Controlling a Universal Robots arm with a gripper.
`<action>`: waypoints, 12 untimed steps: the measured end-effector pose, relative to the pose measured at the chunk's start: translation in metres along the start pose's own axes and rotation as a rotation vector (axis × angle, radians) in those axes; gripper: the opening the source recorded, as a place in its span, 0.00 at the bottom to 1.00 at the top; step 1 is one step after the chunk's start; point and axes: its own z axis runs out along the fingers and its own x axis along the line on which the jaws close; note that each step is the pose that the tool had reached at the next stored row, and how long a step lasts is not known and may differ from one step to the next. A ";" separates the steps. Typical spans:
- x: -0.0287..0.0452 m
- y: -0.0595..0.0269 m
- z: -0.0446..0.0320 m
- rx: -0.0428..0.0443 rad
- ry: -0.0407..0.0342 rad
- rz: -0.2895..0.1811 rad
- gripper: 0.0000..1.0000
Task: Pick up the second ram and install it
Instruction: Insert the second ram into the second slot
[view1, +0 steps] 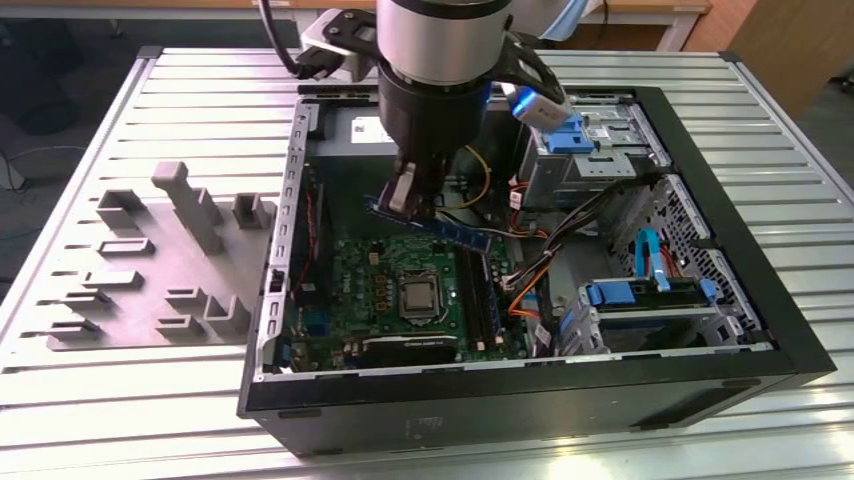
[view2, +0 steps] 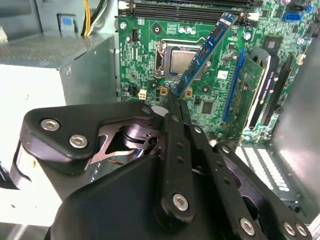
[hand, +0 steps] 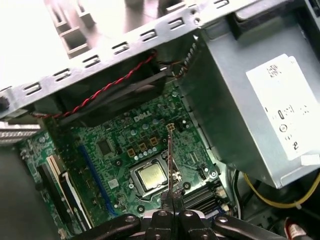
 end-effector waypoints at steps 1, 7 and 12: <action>0.0000 0.0000 0.0000 0.0006 -0.0007 0.013 0.11; 0.0000 0.0000 0.0003 0.0047 -0.0050 0.099 0.11; 0.0000 -0.0001 0.0007 0.0085 -0.0089 0.175 0.11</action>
